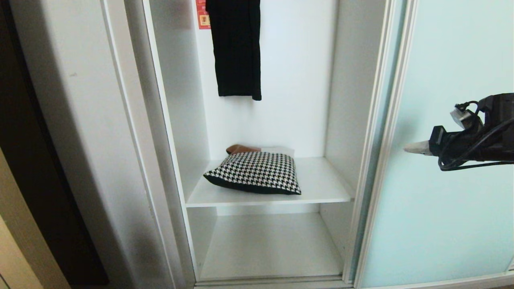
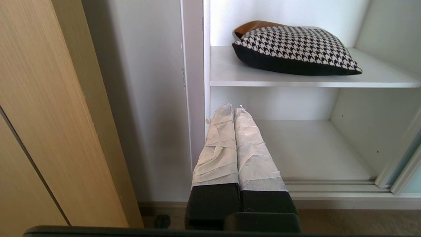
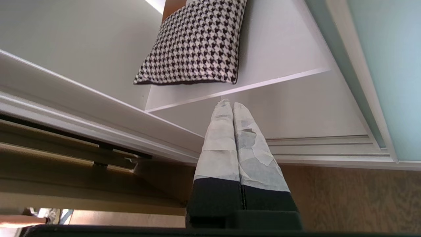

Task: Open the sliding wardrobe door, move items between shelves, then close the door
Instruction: Close the door

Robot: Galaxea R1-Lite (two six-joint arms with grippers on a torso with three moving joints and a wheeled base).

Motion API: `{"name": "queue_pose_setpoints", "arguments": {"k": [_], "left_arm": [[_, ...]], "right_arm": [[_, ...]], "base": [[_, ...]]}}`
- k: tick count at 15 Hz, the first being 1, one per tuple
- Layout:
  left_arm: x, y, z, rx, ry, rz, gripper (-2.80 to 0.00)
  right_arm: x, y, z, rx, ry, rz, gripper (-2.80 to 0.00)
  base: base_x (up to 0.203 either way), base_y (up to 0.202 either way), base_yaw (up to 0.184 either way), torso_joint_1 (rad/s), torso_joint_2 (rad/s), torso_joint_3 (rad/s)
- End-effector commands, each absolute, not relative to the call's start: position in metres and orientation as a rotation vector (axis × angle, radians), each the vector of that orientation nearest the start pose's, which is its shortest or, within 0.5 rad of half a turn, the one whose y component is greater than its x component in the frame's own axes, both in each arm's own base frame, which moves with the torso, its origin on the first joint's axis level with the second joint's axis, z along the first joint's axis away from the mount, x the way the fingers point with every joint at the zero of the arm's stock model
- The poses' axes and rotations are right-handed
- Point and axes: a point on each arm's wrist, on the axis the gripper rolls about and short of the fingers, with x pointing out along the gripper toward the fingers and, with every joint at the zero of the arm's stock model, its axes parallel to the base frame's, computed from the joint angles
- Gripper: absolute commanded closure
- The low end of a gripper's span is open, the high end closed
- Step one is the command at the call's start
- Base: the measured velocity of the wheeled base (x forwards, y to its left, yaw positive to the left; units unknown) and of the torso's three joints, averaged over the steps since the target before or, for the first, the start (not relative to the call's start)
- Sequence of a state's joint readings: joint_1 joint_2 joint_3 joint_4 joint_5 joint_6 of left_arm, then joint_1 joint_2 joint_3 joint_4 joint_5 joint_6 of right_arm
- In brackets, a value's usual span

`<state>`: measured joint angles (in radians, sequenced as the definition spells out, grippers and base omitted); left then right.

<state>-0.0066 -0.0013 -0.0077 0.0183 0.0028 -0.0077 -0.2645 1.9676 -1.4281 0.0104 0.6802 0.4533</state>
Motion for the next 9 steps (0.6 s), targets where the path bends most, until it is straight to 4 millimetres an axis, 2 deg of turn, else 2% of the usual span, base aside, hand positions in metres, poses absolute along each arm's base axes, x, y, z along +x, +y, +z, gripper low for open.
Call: {"name": "queue_pose_setpoints", "arguments": {"k": [1,4,9], "left_arm": [[-0.023,0.000,0.076,-0.008,0.011,-0.005,0.00],[-0.023,0.000,0.076,-0.008,0.011,-0.003,0.00],[-0.023,0.000,0.076,-0.008,0.011,-0.003,0.00]], "right_arm": [[0.387,-0.090,0.192,0.724,0.600,0.282,0.00],[0.396,-0.092,0.185,0.790,0.615,0.260,0.00],[0.402,-0.100,0.180,0.799,0.611,0.245,0.00]], "base": [[0.000,0.000,0.000,0.000,0.00,0.000],[0.000,0.000,0.000,0.000,0.00,0.000],[0.000,0.000,0.000,0.000,0.00,0.000]]}}
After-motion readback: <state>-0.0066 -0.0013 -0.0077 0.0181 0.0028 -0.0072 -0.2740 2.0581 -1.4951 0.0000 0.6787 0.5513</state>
